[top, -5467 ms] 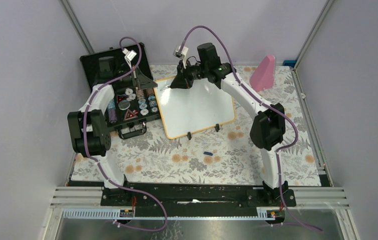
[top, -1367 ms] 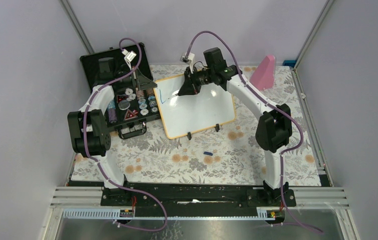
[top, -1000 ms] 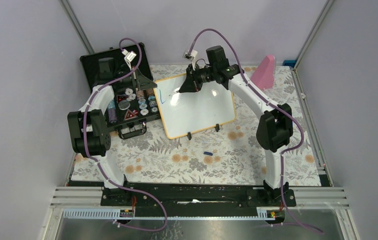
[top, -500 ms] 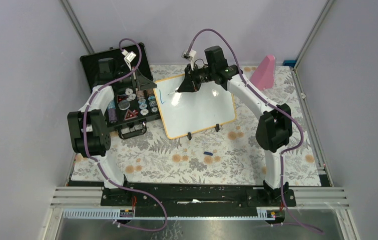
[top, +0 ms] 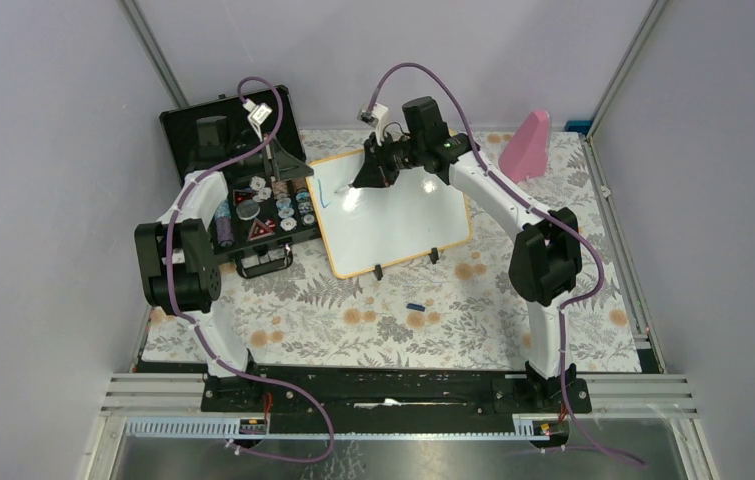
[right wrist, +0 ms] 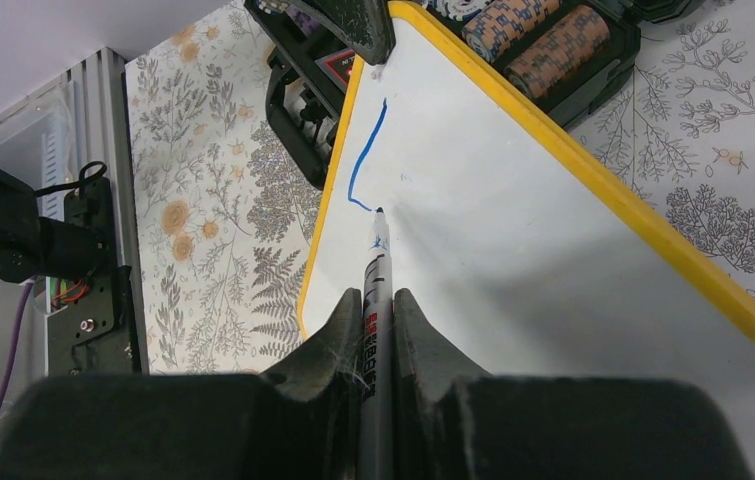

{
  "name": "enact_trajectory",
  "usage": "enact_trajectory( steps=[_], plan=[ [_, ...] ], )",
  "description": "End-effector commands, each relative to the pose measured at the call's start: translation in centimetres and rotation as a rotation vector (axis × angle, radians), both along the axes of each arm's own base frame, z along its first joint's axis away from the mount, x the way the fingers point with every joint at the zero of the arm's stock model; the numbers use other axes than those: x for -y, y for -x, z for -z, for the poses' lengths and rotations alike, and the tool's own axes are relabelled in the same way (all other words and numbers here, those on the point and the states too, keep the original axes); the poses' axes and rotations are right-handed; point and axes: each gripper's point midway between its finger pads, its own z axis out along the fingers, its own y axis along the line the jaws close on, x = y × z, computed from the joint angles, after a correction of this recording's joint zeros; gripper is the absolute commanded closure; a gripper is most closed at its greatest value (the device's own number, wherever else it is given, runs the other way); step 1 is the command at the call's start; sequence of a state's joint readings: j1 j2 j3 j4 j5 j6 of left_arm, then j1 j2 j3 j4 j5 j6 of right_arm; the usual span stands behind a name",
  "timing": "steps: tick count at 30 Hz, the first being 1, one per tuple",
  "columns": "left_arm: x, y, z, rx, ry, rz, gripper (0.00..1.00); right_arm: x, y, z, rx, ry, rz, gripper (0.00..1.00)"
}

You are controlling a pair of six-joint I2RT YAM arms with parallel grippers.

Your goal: Write a sentence on the whiteboard

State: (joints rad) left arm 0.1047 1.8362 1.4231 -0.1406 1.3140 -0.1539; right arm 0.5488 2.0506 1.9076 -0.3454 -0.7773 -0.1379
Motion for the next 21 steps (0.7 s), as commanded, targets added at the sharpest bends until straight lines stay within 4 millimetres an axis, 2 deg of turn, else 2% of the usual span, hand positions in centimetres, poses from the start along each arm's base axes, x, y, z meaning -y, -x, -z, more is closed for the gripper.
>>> enact_trajectory(
  steps=[1,21],
  plan=[
    [0.20,0.70,-0.89,0.039,-0.006,0.011,1.00,-0.77,-0.42,-0.26,0.047,-0.010,-0.004,1.00],
    [0.16,0.68,-0.84,0.039,-0.006,0.011,1.00,-1.38,-1.32,0.15,0.066,0.006,0.016,1.00]
  ],
)
